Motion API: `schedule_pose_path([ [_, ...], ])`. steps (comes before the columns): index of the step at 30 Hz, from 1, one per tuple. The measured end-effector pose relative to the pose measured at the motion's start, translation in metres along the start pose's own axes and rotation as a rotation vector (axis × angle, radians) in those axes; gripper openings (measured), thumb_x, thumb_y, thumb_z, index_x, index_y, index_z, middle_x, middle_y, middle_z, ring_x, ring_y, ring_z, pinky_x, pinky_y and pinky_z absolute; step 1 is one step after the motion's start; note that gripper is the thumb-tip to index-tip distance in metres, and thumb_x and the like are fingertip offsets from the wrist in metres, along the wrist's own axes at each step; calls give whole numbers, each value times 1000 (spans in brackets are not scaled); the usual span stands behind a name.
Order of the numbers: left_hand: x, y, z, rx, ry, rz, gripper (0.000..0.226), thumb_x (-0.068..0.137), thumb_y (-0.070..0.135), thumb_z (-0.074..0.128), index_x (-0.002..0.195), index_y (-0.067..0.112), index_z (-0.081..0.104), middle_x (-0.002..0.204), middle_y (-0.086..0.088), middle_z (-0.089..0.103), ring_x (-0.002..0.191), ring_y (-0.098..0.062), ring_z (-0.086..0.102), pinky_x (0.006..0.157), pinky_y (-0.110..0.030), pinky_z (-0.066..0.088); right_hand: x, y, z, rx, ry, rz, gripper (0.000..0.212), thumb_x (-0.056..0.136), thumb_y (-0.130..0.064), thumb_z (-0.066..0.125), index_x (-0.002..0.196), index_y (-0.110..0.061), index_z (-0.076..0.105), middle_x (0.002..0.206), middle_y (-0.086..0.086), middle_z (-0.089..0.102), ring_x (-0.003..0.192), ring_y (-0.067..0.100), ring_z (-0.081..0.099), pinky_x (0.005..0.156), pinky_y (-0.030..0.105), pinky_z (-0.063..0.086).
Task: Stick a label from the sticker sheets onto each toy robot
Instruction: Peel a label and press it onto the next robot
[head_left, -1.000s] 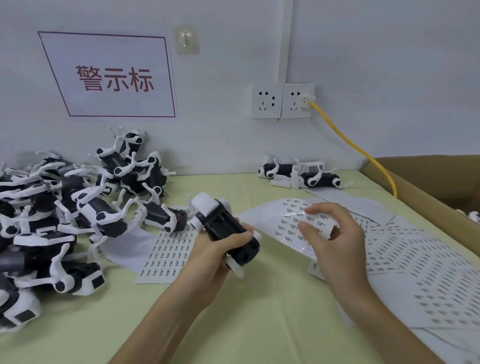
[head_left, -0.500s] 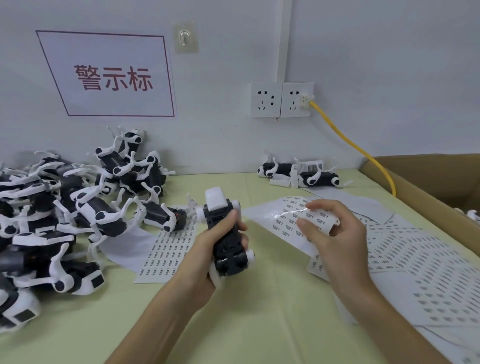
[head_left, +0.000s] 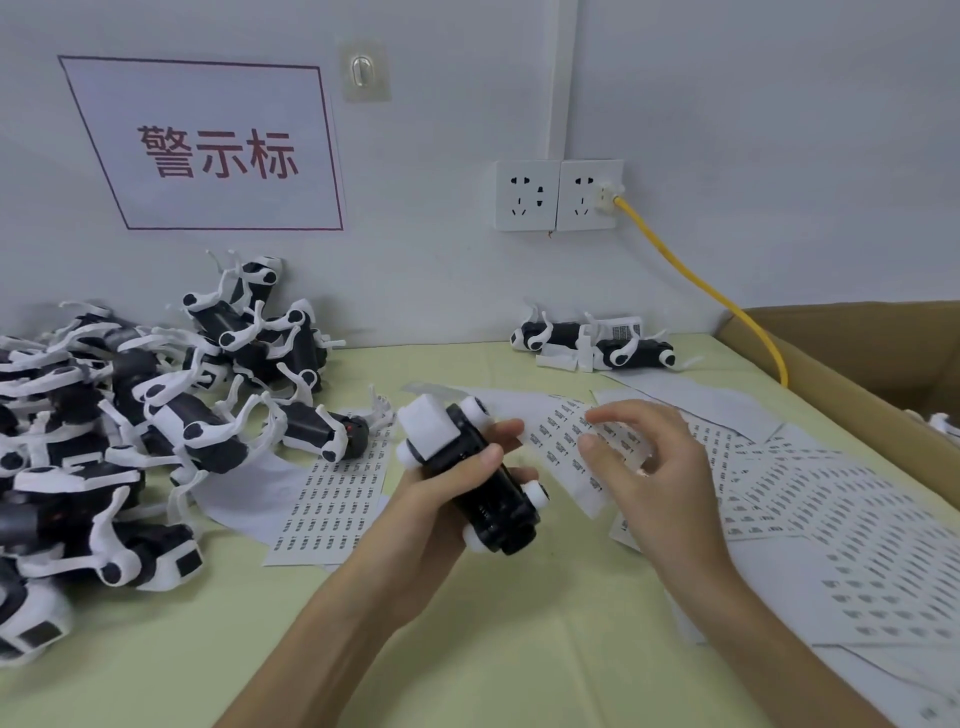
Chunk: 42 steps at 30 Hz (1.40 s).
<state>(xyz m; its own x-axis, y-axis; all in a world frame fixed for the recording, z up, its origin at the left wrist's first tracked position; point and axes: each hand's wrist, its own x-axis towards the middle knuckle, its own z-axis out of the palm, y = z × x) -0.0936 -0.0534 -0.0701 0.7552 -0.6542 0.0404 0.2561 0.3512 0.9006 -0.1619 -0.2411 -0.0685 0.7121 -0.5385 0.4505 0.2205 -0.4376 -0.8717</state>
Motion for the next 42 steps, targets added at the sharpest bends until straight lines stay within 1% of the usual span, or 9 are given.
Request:
schedule_pose_path([
  [3, 0, -2, 0, 26, 24, 2, 33, 85, 25, 77, 118, 25, 77, 127, -2, 73, 111, -24, 71, 87, -37, 59, -3, -1, 2, -203, -6, -160, 27, 80, -11, 83, 102, -24, 75, 121, -6, 60, 122, 8, 54, 107, 35, 41],
  [5, 0, -4, 1, 44, 14, 8, 31, 86, 22, 74, 117, 26, 78, 124, -3, 74, 110, -23, 72, 87, -37, 59, -4, 0, 3, -242, -32, -273, 25, 80, -11, 84, 100, -24, 77, 120, -9, 61, 121, 7, 53, 106, 44, 43],
  [12, 1, -3, 1, 22, -9, 22, 39, 79, 27, 82, 117, 22, 76, 134, -5, 69, 115, -32, 70, 89, -43, 59, 0, 1, 1, -428, -25, -442, 22, 73, -43, 80, 93, -35, 77, 125, -18, 64, 123, 9, 54, 104, 36, 27],
  [16, 1, -4, 1, 67, -9, -9, 36, 79, 27, 82, 115, 21, 77, 127, -15, 71, 119, -37, 68, 95, -49, 59, 0, 5, 3, -413, -146, -517, 15, 79, -31, 78, 94, -28, 78, 108, -18, 70, 105, 8, 64, 97, 46, 41],
  [22, 3, -6, -2, 123, 7, -42, 47, 86, 21, 72, 130, 6, 65, 132, -24, 67, 126, -39, 63, 107, -55, 51, 0, 10, -1, -234, -268, -395, 22, 81, -7, 84, 95, -22, 77, 92, -18, 70, 89, 4, 68, 83, 16, 47],
  [25, 3, -6, -2, 134, 0, -40, 48, 84, 21, 73, 129, 6, 66, 126, -19, 71, 118, -31, 69, 89, -41, 60, 1, 10, -1, -187, -254, -358, 20, 80, -8, 85, 93, -21, 78, 88, -15, 71, 87, 6, 69, 79, 13, 48],
  [29, 2, -6, -5, 152, -11, -46, 46, 84, 21, 73, 128, 9, 67, 125, -16, 73, 120, -29, 69, 89, -36, 60, 0, 9, 1, -156, -233, -317, 16, 77, -8, 88, 86, -19, 79, 81, -14, 73, 82, 5, 71, 77, 13, 49],
  [36, 2, -6, -7, 239, -25, -20, 44, 81, 16, 78, 124, 10, 70, 122, -14, 73, 114, -31, 72, 87, -32, 58, -2, 9, 2, -131, -250, -313, 14, 78, -1, 85, 77, -13, 78, 77, -10, 69, 76, 13, 69, 62, 32, 56],
  [42, 5, -9, -7, 218, 20, -19, 56, 78, 18, 79, 130, 5, 64, 125, -12, 73, 115, -28, 71, 86, -32, 59, -4, 9, 3, -141, -290, -245, 10, 86, -16, 81, 77, -19, 77, 78, -12, 70, 78, 10, 70, 51, 20, 46],
])
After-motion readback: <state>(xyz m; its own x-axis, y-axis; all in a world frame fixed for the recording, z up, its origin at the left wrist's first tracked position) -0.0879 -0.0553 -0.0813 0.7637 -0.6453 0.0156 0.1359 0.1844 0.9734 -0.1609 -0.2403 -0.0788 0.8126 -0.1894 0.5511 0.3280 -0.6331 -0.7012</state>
